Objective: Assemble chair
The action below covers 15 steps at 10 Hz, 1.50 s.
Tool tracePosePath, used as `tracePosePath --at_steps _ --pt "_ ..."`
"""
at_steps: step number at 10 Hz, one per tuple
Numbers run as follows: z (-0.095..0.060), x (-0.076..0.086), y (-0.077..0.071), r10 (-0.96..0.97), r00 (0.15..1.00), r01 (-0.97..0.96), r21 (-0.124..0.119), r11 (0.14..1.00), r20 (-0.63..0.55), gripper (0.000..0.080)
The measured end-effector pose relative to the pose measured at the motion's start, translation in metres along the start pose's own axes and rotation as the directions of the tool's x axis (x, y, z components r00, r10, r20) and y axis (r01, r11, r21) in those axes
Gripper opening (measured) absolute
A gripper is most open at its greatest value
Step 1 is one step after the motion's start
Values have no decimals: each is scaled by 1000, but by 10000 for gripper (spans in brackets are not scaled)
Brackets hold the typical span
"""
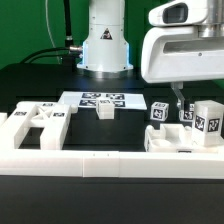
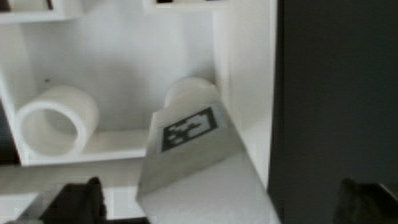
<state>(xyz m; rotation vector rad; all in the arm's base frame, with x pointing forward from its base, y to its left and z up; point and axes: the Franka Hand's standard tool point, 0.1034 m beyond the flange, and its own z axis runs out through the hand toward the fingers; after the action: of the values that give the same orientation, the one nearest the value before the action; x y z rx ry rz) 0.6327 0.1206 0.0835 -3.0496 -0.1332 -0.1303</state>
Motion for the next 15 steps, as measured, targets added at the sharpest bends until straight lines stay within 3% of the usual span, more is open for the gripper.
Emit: tracePosePath --at_steps 2,4,5,6,8,11,14,15 --pt "1 0 2 -50 999 50 0 999 -1 649" --pt "1 -1 2 -49 999 49 0 999 0 397" --pt "1 -1 2 -38 999 38 0 999 0 397" --pt "1 -1 2 -30 1000 30 0 1000 0 284" --pt "1 -1 2 4 1000 -4 1 1000 0 284" --pt "1 -1 3 288 958 -288 0 958 1 284" --pt "1 1 6 578 816 -578 30 816 -3 285" --pt "1 1 6 669 743 -669 29 743 -2 285"
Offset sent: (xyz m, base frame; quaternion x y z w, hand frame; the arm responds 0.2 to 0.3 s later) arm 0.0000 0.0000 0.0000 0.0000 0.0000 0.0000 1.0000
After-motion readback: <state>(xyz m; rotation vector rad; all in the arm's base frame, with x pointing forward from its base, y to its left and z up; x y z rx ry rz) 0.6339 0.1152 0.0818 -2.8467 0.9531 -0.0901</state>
